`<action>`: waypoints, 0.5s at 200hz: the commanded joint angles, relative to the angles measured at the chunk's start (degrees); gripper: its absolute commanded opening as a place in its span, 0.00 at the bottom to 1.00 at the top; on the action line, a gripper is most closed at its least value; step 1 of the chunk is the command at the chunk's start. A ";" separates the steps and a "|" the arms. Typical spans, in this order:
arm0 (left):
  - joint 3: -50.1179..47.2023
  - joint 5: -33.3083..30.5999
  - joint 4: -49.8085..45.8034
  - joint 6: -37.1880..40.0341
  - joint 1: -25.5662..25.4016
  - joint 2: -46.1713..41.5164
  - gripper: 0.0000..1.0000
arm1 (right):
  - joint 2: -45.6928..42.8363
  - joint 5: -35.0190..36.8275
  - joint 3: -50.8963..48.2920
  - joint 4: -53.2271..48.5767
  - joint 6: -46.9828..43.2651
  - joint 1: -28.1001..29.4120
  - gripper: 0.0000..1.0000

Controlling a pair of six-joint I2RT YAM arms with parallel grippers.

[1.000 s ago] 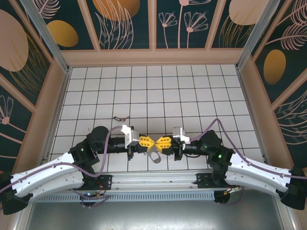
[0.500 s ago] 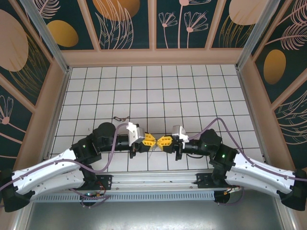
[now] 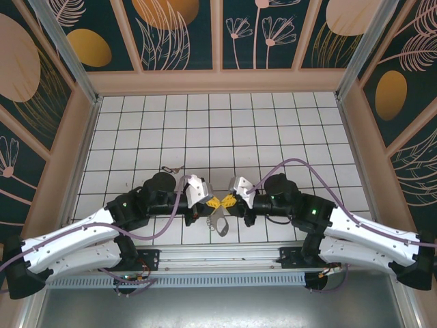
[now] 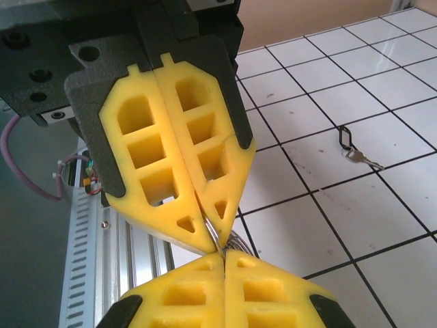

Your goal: Put the keys on the keyring

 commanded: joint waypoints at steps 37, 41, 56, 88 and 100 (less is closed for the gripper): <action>-1.88 5.82 9.81 -2.98 -0.55 -5.09 0.00 | -4.37 -1.25 -2.17 8.93 1.29 2.11 0.17; -2.23 6.18 10.84 -3.36 -0.55 -5.46 0.00 | -4.69 -1.25 -2.76 9.47 1.58 2.22 0.19; -3.37 6.84 13.83 -4.40 -0.57 -6.81 0.00 | -5.93 -0.52 -4.46 11.08 2.56 2.51 0.24; -5.68 8.39 18.94 -5.39 -0.54 -9.15 0.00 | -8.22 -0.18 -6.51 13.96 3.30 2.71 0.23; -6.08 8.87 19.79 -5.39 -0.54 -9.43 0.00 | -8.77 -0.74 -6.92 15.31 3.23 2.68 0.21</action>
